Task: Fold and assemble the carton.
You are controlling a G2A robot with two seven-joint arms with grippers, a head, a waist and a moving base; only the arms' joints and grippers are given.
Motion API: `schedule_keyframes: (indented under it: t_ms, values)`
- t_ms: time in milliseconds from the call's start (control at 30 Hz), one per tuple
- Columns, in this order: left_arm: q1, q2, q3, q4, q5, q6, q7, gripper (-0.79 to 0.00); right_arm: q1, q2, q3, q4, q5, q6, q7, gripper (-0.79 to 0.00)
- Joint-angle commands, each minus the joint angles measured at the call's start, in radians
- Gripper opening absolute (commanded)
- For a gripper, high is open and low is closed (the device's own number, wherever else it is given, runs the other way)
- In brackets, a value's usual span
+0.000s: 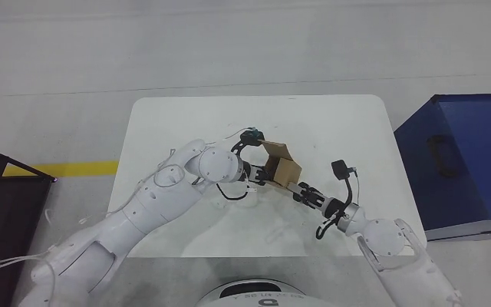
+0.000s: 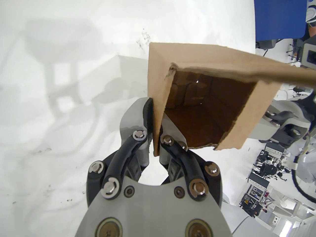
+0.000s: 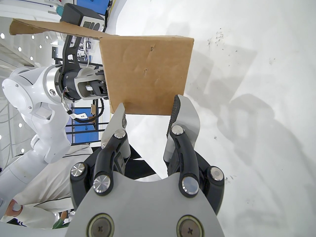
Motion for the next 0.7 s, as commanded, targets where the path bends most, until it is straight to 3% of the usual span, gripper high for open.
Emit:
schedule_keyframes:
  t_ms: [0,33,67,100,133,167,267,333,467,667]
  values:
    - [-0.001,0.003,-0.005,-0.016,0.02,0.003,-0.02,-0.785,-0.004,0.001,0.008,-0.002,0.004,-0.011,-0.004,-0.363]
    - [-0.002,0.006,-0.009,-0.023,0.033,0.004,-0.028,-0.776,-0.007,0.001,0.015,-0.004,0.008,-0.017,-0.008,-0.345]
    - [-0.001,0.008,-0.013,-0.031,0.044,0.005,-0.036,-0.514,-0.012,0.001,0.025,-0.006,0.018,-0.026,-0.014,-0.314]
    - [0.0,0.011,-0.018,-0.041,0.056,0.002,-0.042,0.0,-0.019,0.001,0.038,-0.007,0.031,-0.037,-0.022,-0.252]
    - [0.002,0.015,-0.022,-0.048,0.073,-0.001,-0.052,0.0,-0.026,0.002,0.053,-0.006,0.046,-0.048,-0.03,-0.166]
    - [0.004,0.019,-0.028,-0.054,0.085,-0.006,-0.067,0.0,-0.032,0.002,0.066,-0.006,0.061,-0.062,-0.037,-0.139]
    - [0.014,0.035,-0.056,-0.069,0.115,-0.035,-0.106,0.0,-0.041,0.001,0.106,0.002,0.115,-0.113,-0.07,-0.123]
    - [0.029,0.047,-0.081,-0.081,0.123,-0.056,-0.125,0.0,-0.031,0.0,0.121,0.013,0.147,-0.165,-0.078,-0.068]
    - [0.074,0.077,-0.145,-0.11,0.145,-0.099,-0.16,0.0,0.024,-0.003,0.117,0.046,0.158,-0.219,-0.082,-0.114]
    - [0.195,0.135,-0.296,-0.188,0.182,-0.128,-0.182,0.0,0.153,-0.009,0.033,0.044,0.06,-0.146,-0.073,-0.145]
